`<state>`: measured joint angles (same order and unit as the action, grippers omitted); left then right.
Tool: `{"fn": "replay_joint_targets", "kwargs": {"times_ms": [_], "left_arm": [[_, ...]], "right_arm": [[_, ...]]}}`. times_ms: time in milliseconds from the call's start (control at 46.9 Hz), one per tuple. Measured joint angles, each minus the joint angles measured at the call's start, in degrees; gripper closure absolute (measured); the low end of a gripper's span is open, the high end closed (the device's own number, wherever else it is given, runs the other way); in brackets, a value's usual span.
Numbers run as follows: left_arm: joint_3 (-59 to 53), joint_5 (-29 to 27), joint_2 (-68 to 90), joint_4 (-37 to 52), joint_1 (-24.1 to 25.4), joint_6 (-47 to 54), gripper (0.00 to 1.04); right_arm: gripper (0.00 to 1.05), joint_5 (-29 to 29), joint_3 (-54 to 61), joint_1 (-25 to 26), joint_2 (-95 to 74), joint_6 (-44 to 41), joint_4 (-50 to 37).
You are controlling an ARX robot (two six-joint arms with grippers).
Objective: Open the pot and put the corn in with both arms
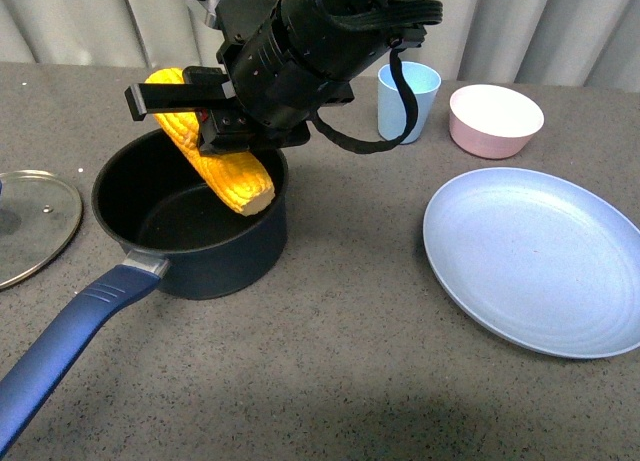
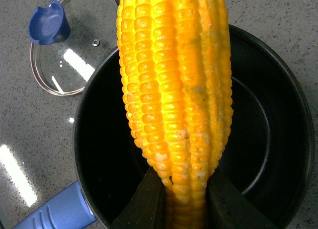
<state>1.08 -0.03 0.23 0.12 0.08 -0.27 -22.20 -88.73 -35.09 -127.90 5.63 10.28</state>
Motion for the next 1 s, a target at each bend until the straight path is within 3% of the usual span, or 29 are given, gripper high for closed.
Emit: {"fn": "replay_joint_targets", "kwargs": {"times_ms": [469, 596, 937, 1001], "left_arm": [[0.0, 0.0, 0.0, 0.0, 0.0, 0.0, 0.07], [0.0, 0.0, 0.0, 0.0, 0.0, 0.0, 0.07], [0.0, 0.0, 0.0, 0.0, 0.0, 0.0, 0.07], [0.0, 0.0, 0.0, 0.0, 0.0, 0.0, 0.07]], "right_arm": [[0.91, 0.2, -7.7, -1.0, -5.3, 0.8, 3.0], [0.65, 0.9, -7.1, -1.1, -5.5, 0.9, 2.8], [0.08, 2.0, 4.4, 1.3, 5.6, 1.5, -4.7], [0.1, 2.7, 8.1, 2.0, 9.4, 2.0, -7.2]]}}
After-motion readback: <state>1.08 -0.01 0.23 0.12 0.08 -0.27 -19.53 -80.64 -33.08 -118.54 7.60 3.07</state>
